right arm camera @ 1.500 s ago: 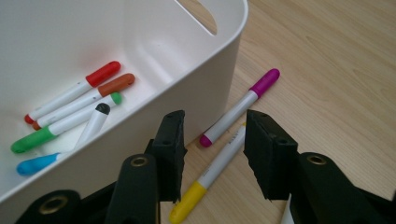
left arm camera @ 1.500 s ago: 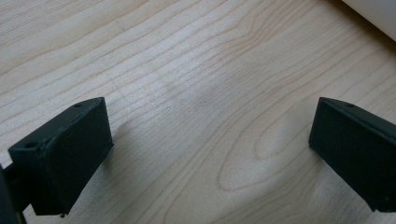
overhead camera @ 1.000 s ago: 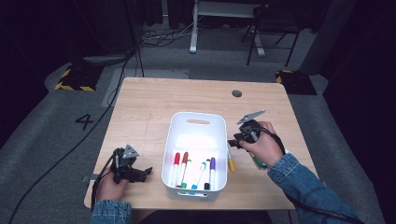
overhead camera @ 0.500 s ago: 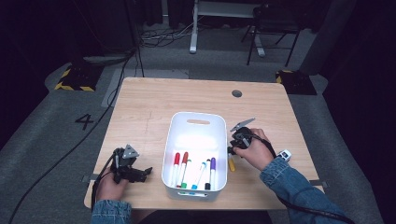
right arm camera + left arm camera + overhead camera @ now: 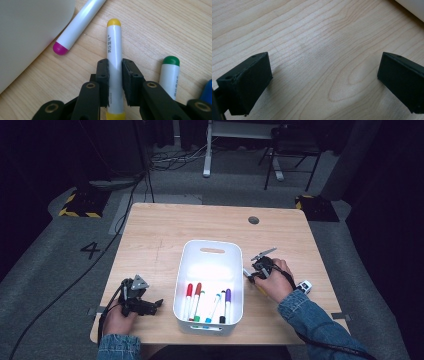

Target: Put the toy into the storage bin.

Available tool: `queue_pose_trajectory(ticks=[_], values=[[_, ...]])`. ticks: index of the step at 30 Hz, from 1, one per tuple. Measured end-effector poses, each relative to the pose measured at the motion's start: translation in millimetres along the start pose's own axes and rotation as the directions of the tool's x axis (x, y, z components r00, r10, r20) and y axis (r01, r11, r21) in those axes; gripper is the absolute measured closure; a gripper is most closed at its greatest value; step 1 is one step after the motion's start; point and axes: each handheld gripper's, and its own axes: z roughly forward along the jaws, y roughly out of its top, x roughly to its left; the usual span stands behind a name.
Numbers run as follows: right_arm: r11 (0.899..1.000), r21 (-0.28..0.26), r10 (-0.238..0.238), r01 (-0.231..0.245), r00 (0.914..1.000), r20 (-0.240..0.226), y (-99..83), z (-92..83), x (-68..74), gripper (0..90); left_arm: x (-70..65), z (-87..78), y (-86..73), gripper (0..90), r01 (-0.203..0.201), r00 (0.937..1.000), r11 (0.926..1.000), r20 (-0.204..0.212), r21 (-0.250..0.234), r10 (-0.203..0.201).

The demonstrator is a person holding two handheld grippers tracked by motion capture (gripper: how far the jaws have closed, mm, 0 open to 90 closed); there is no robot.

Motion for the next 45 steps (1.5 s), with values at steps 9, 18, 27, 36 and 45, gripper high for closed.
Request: queue_pose_trajectory(ticks=[9,18,27,36,45], values=[[1.000,0.002,0.015,-0.015,0.9998,-0.011,-0.7,-3.0,-3.0,77.2,0.0,0.1,0.0,0.0,0.000,1.0000,1.0000,0.001,0.000,0.000],[1.000,-0.028,0.008,-0.009,0.9990,-0.043,2.5,-19.9,-3.1,77.2,-0.1,0.1,0.0,0.0,0.002,1.0000,1.0000,0.002,-0.001,-0.002],[0.996,-0.089,-0.003,-0.004,0.9963,-0.086,7.5,-46.1,-0.3,77.2,-0.1,0.1,0.0,0.0,0.001,1.0000,1.0000,0.001,0.000,-0.001],[0.991,-0.135,-0.017,0.002,0.9936,-0.112,11.3,-73.5,5.0,77.2,0.0,0.0,0.0,0.0,-0.001,1.0000,1.0000,0.001,0.000,0.001],[0.982,-0.190,-0.048,0.023,0.9906,-0.128,16.2,-101.6,10.6,77.2,0.0,0.3,0.0,0.0,-0.005,1.0000,1.0000,0.006,0.001,0.005]])
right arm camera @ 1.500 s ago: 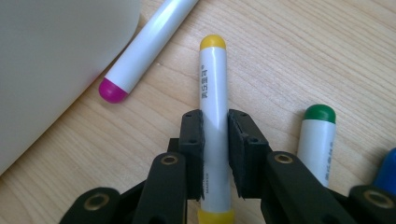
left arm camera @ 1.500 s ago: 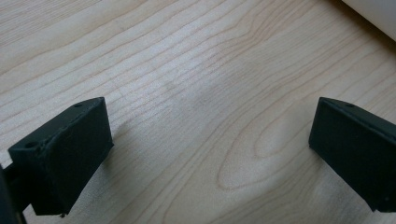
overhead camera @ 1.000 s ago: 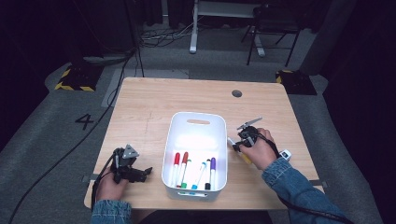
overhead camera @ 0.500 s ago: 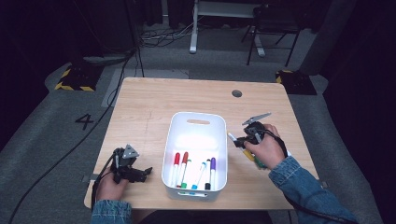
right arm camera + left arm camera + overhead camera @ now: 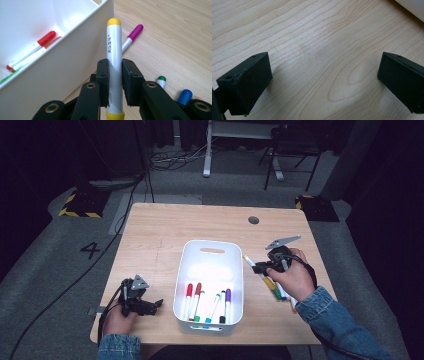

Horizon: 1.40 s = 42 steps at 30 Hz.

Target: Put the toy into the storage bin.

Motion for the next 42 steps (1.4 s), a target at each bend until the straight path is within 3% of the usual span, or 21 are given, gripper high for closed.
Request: queue_pose_trajectory(ticks=[16,25,42], values=[[0.996,-0.057,-0.074,0.071,0.9957,-0.056,16.9,-30.1,22.2,77.2,-0.3,0.0,-0.2,0.0,-0.004,1.0000,1.0000,0.003,0.001,0.004],[0.989,-0.072,-0.139,0.132,0.9859,-0.094,26.4,-30.6,42.3,77.1,0.4,0.1,0.0,0.0,-0.005,1.0000,1.0000,0.005,-0.001,0.005],[0.980,-0.086,-0.191,0.179,0.9685,-0.160,46.1,-16.9,75.1,77.1,1.3,0.7,0.4,0.0,0.002,1.0000,1.0000,-0.002,-0.004,-0.002]])
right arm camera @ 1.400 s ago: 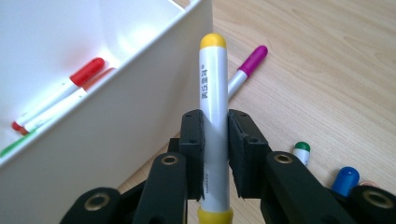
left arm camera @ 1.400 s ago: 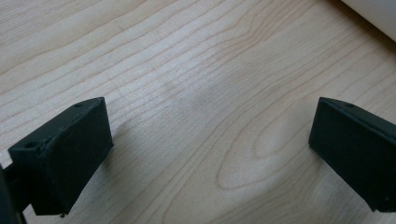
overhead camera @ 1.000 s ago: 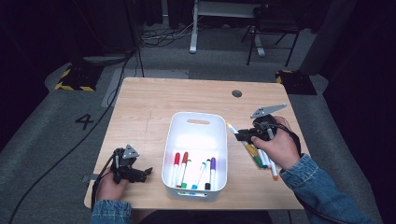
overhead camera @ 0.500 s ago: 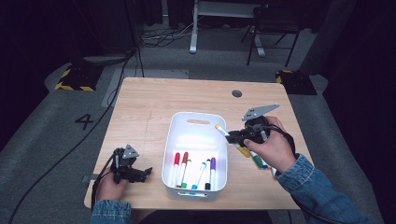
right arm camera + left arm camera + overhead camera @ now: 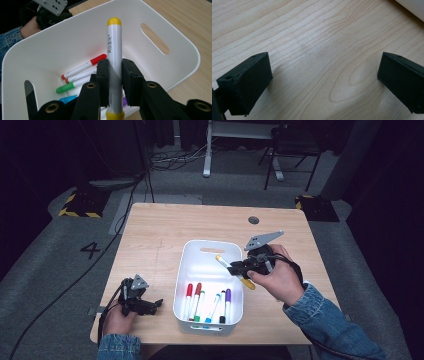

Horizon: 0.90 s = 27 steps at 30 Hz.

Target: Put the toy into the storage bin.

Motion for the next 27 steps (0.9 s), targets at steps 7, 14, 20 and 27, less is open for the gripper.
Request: queue_pose_trajectory(ticks=[7,14,20,27], values=[[1.000,0.000,-0.016,0.016,0.9997,-0.017,7.3,7.3,7.5,77.1,0.4,-0.1,0.2,0.0,0.011,0.9998,0.9999,-0.015,-0.003,-0.011],[1.000,-0.014,-0.023,0.022,0.9989,-0.040,13.5,14.8,13.6,77.2,0.5,-0.1,0.3,0.0,0.011,0.9998,0.9999,-0.014,-0.002,-0.011],[0.999,0.005,-0.044,0.044,0.9979,-0.047,13.5,25.6,18.3,77.1,1.0,-0.2,0.3,0.0,0.007,0.9999,1.0000,-0.013,-0.001,-0.007],[0.997,0.048,-0.053,0.056,0.9976,-0.045,9.6,36.6,20.6,77.2,0.6,0.3,0.1,0.0,0.016,0.9999,0.9999,0.000,0.002,-0.016]])
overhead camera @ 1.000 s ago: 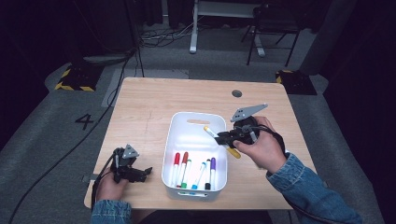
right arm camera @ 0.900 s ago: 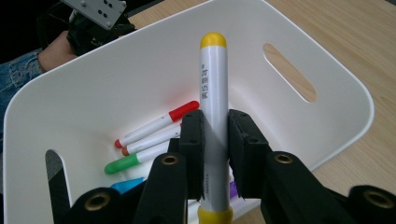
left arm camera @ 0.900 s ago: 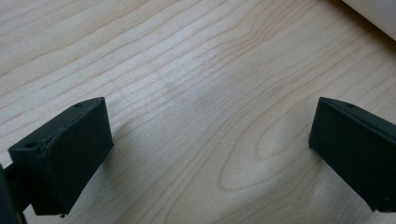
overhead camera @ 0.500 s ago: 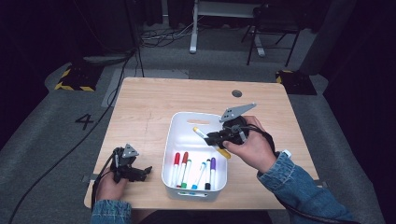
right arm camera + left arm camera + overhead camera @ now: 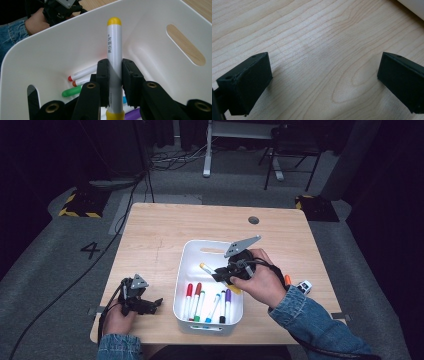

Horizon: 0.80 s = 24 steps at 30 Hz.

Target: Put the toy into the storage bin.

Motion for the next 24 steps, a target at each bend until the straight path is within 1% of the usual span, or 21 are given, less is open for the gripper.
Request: queue_pose_trajectory(ticks=[2,3,5,6,11,12,13,18,19,20,21,24], values=[[1.000,0.011,-0.013,0.013,0.9999,0.004,-1.9,2.1,-0.2,77.2,0.8,-0.3,0.3,0.0,-0.009,0.9999,1.0000,-0.011,-0.003,0.009],[1.000,0.017,-0.010,0.010,0.9999,0.004,-2.5,2.9,0.4,77.2,0.8,-0.3,0.3,0.0,-0.009,0.9999,1.0000,-0.010,-0.003,0.009],[0.999,0.026,-0.019,0.019,0.9998,0.011,-3.4,4.6,1.4,77.2,0.8,-0.3,0.3,0.0,-0.009,0.9999,1.0000,-0.011,-0.003,0.009],[0.999,0.029,-0.030,0.030,0.9994,0.015,-3.8,6.0,2.0,77.2,0.9,-0.3,0.4,0.0,-0.010,0.9999,0.9999,-0.011,-0.003,0.010],[0.996,0.067,-0.054,0.053,0.9983,0.023,-7.6,15.0,6.5,77.2,1.6,-0.1,0.7,0.0,-0.014,0.9999,0.9999,-0.010,-0.002,0.014],[0.996,0.078,-0.049,0.048,0.9986,0.019,-8.5,16.6,8.0,77.2,1.7,0.1,0.7,0.0,-0.013,0.9999,0.9999,-0.003,-0.001,0.013],[0.995,0.085,-0.058,0.055,0.9980,0.027,-9.3,18.6,8.3,77.2,1.7,0.1,0.7,0.0,-0.013,0.9999,0.9999,-0.004,-0.001,0.013],[0.990,0.116,-0.080,0.076,0.9964,0.027,-12.7,27.4,11.8,77.2,1.9,0.1,1.0,0.0,-0.012,0.9999,0.9999,-0.012,-0.002,0.012],[0.990,0.124,-0.076,0.073,0.9968,0.025,-13.2,29.1,13.3,77.2,1.9,0.1,1.0,0.0,-0.012,0.9999,0.9999,-0.012,-0.002,0.012],[0.987,0.132,-0.093,0.089,0.9954,0.025,-13.8,30.8,13.4,77.2,1.9,0.1,1.0,0.0,-0.012,0.9999,0.9999,-0.012,-0.002,0.012],[0.986,0.141,-0.095,0.090,0.9950,0.030,-14.3,32.2,14.7,77.2,1.9,0.1,1.0,0.0,-0.012,0.9999,0.9999,-0.012,-0.002,0.012],[0.983,0.150,-0.114,0.109,0.9932,0.024,-16.2,37.0,16.5,77.2,1.9,0.2,1.0,0.0,-0.012,0.9999,0.9999,-0.010,-0.001,0.012]])
